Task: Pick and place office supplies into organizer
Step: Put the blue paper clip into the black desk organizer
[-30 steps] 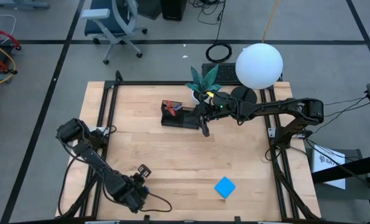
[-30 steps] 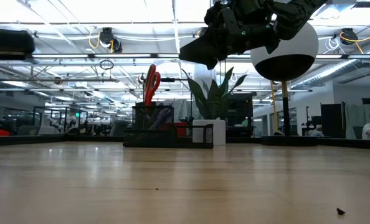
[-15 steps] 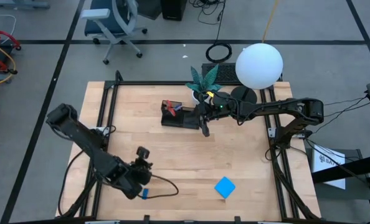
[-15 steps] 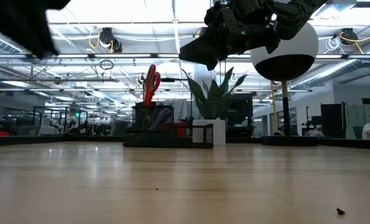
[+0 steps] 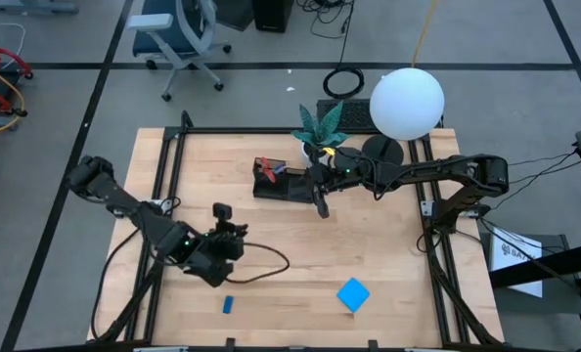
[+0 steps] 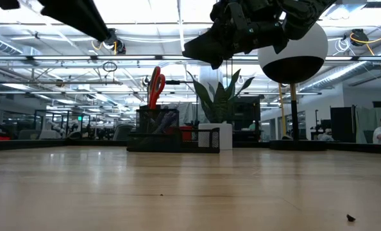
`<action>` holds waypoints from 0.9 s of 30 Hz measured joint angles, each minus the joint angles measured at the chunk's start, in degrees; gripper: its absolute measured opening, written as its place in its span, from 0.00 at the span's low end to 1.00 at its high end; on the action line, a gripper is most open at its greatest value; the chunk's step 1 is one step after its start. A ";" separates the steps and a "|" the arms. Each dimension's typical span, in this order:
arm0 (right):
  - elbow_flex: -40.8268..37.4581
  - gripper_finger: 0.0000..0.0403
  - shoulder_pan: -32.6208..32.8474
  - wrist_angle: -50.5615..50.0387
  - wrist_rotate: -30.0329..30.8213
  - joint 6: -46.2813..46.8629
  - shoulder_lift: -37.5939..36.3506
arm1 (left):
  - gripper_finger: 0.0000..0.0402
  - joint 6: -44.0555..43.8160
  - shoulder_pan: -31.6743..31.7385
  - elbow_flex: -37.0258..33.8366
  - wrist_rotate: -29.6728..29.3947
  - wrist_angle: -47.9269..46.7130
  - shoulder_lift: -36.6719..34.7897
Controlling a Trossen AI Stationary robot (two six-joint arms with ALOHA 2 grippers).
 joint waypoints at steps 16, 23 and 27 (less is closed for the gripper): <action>0.00 0.32 0.02 -0.02 -0.15 0.04 0.00 | 0.11 14.42 13.42 -7.18 1.68 23.14 0.02; 0.00 0.32 0.02 -0.04 -0.15 0.04 0.00 | 0.11 16.90 20.65 -16.10 4.61 36.51 0.04; 0.00 0.32 0.02 -0.04 -0.16 -0.09 0.00 | 0.11 18.06 24.58 -19.27 6.46 42.56 0.04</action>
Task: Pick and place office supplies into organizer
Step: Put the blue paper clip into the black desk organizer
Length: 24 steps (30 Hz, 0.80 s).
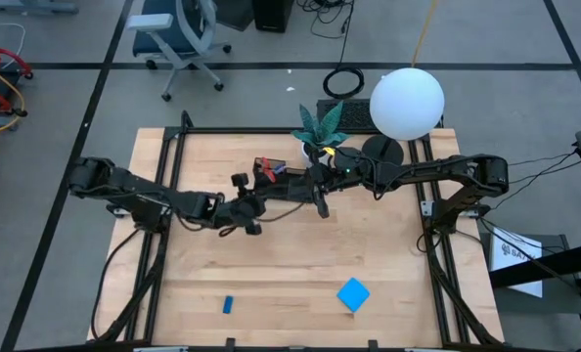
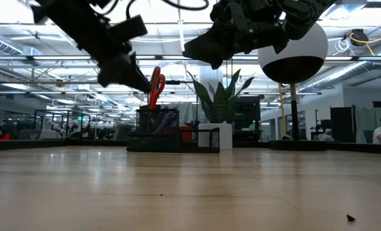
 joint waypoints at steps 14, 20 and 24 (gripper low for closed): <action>0.00 0.32 0.00 -0.03 -0.01 -0.04 0.00 | 0.11 2.29 8.62 -3.18 7.35 10.66 0.00; 0.00 0.32 -0.02 -0.04 -0.01 -0.04 0.00 | 0.11 2.07 10.20 -3.20 7.73 9.98 0.99; 0.00 0.32 0.00 -0.04 -0.01 -0.06 0.00 | 0.11 2.70 11.73 -3.11 8.93 10.87 1.63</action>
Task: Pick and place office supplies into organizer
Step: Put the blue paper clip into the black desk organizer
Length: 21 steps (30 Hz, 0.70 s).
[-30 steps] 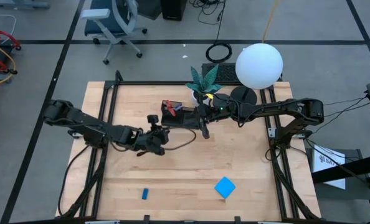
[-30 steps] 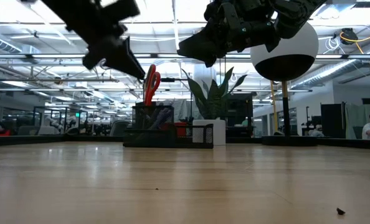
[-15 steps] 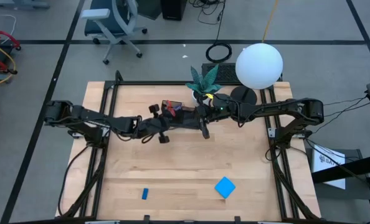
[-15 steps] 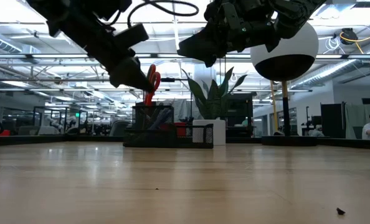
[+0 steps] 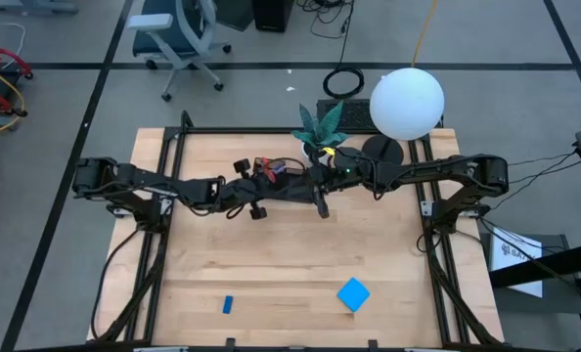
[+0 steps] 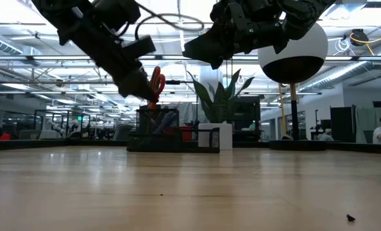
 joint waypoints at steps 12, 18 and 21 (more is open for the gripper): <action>0.00 0.32 -0.04 -0.02 0.00 -0.02 0.00 | 0.11 0.03 3.02 -0.15 2.08 -0.66 2.02; 0.00 0.32 -0.04 -0.10 0.04 -0.02 0.00 | 0.13 -0.09 3.21 -0.13 3.45 0.09 3.29; 0.00 0.32 -0.04 -0.26 0.09 0.00 0.00 | 0.18 -0.74 3.39 -0.07 2.60 -0.26 3.92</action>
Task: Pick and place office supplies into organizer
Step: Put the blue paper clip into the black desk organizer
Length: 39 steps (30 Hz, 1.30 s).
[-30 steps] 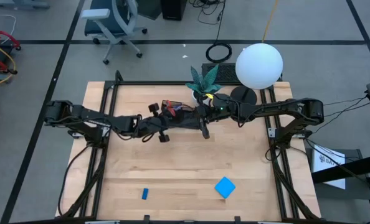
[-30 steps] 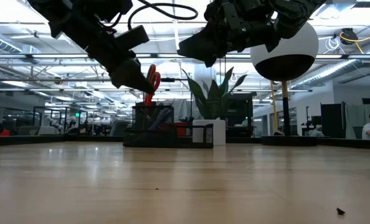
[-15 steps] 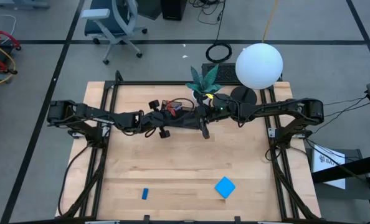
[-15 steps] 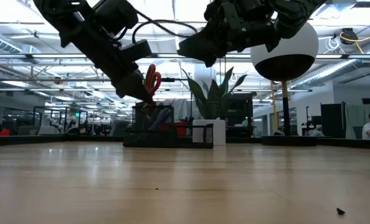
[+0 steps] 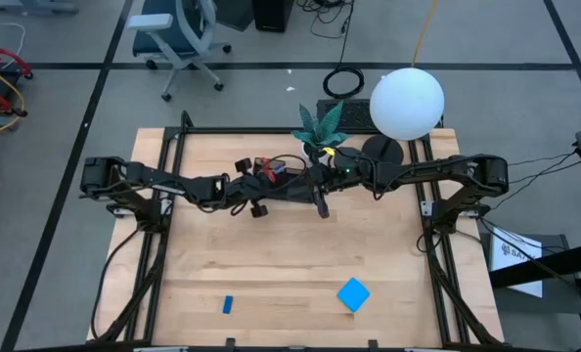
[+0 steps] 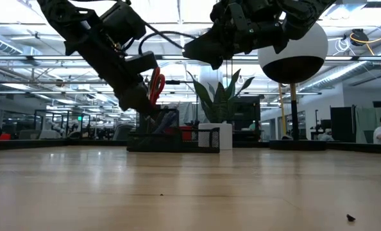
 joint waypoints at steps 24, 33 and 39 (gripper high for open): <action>0.00 0.32 0.00 -0.15 0.11 -0.87 0.00 | 0.26 -2.33 0.48 -0.02 4.87 0.26 -0.04; 0.00 0.32 0.00 -0.15 0.11 -0.85 0.00 | 0.26 -3.29 0.48 0.00 4.87 1.77 -0.04; 0.00 0.32 0.00 -0.16 0.12 -0.85 -0.02 | 0.26 -3.09 0.48 0.03 4.85 3.76 -0.09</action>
